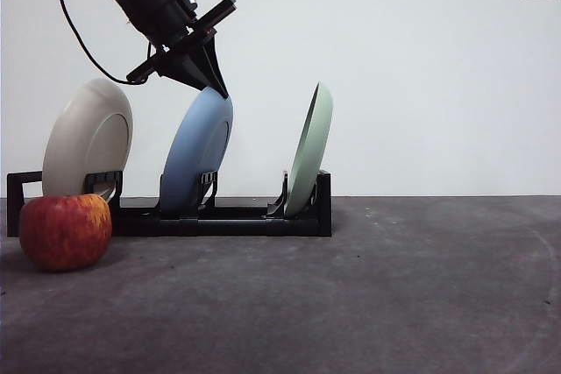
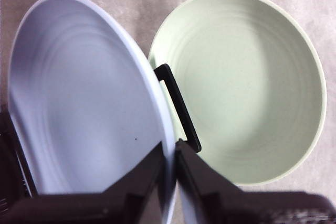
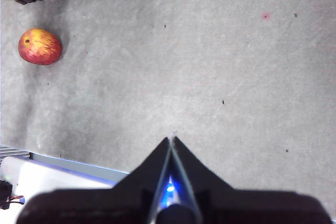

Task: Take the blue plate from the plate rack,put the plate on the table,take the apple from the table,put the apple in the plate

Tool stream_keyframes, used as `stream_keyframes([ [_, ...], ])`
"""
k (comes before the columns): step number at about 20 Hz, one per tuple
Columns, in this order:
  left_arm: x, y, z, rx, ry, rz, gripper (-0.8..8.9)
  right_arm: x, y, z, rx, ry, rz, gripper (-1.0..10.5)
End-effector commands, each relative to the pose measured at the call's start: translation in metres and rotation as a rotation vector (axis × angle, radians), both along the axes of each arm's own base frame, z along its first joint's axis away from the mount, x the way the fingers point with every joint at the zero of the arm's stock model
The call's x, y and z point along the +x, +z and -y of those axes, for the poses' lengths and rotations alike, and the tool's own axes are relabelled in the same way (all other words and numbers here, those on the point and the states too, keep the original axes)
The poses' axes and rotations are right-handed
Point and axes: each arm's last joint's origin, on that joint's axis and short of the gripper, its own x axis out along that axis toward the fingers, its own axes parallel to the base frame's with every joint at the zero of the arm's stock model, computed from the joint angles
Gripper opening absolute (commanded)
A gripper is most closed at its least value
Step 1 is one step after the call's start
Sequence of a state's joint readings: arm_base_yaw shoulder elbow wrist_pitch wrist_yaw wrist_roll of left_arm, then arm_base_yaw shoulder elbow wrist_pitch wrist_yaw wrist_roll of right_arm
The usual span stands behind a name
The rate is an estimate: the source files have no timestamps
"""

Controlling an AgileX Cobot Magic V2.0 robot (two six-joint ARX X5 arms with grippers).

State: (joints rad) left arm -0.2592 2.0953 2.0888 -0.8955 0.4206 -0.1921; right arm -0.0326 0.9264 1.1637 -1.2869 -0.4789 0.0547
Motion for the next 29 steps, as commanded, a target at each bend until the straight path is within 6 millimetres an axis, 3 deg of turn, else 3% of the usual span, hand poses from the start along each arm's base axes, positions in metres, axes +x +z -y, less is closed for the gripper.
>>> stream_keyframes([
  [1, 0.005, -0.007, -0.002, 0.027, 0.013, 0.000, 0.17, 0.000, 0.001, 0.000, -0.005, 0.009, 0.008, 0.0],
  [8, 0.006, -0.001, -0.007, -0.015, 0.058, 0.000, -0.08, -0.001, 0.001, 0.000, -0.005, 0.009, 0.008, 0.0],
  [16, -0.006, 0.037, -0.025, -0.199, 0.010, 0.055, -0.08, 0.000, 0.001, 0.000, -0.005, 0.009, 0.010, 0.0],
  [23, -0.042, 0.087, -0.032, -0.342, -0.130, 0.124, -0.08, 0.000, 0.001, 0.000, -0.005, 0.008, 0.009, 0.0],
  [29, -0.097, 0.124, -0.028, -0.261, -0.279, 0.205, -0.08, 0.000, 0.001, 0.000, -0.003, 0.005, 0.008, 0.0],
])
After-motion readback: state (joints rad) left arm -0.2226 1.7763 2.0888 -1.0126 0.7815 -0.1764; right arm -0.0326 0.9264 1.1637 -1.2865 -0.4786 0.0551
